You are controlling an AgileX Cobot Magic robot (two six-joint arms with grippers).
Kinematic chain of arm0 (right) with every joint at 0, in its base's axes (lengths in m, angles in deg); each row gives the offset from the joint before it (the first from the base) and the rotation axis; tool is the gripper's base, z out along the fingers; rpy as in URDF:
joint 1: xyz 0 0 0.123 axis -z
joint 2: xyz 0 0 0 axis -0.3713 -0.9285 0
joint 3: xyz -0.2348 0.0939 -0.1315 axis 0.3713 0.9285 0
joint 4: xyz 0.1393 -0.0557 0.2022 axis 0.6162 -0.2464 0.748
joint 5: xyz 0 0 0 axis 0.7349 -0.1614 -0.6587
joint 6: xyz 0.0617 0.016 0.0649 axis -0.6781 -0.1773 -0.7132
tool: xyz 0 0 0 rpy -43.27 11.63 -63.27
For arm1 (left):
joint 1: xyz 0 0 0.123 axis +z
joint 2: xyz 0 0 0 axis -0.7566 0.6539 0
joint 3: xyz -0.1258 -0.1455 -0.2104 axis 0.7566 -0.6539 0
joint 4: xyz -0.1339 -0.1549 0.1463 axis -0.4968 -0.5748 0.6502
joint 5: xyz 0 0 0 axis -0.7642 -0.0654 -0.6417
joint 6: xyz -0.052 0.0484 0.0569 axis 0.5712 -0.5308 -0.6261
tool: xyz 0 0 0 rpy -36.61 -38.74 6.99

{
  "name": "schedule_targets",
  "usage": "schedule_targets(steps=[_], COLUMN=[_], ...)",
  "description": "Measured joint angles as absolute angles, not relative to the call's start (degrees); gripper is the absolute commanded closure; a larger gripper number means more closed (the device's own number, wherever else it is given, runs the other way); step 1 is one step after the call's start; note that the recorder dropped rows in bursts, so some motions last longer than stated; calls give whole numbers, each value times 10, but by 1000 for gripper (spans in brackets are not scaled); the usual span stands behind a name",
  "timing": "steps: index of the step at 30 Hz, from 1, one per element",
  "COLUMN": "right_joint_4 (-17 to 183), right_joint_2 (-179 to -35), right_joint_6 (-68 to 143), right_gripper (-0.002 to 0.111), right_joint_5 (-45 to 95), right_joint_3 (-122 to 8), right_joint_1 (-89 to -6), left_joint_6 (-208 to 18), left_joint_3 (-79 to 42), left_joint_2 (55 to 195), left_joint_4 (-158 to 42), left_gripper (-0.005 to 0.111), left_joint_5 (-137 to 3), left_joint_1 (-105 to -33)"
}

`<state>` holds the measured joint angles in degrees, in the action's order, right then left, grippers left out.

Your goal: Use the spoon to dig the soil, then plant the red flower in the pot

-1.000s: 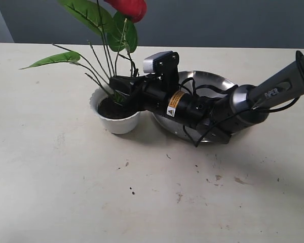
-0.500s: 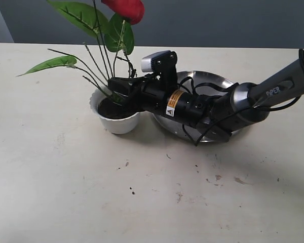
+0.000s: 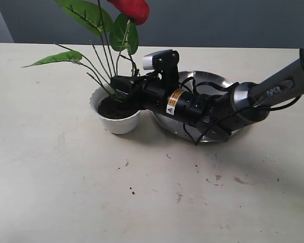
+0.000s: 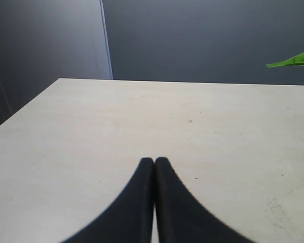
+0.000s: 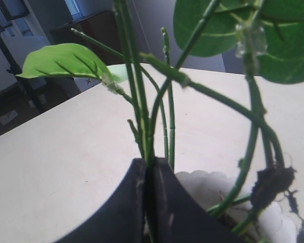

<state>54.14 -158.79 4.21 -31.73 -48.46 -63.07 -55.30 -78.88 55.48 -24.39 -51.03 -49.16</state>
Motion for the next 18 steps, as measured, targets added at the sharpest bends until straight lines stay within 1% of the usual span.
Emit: schedule_targets(steps=[11,12,16,18], right_joint_4=[541,541,541,539], right_joint_2=[-1588,-1588,-1588,-1588], right_joint_6=[42,42,41,40], right_gripper=[108,105,85,82], right_joint_5=[-317,-317,-310,-302], right_joint_3=[-485,-485,-485,-485], right_joint_1=[-631,-631,-631,-631], left_joint_6=[-553,-553,-553,-553], left_joint_3=[-789,-789,-789,-789], left_joint_2=[555,555,555,555], left_joint_4=[-244,-244,-244,-244], left_gripper=[106,106,106,106], left_joint_5=[-510,-510,-510,-510], left_joint_1=[-492,-492,-492,-492])
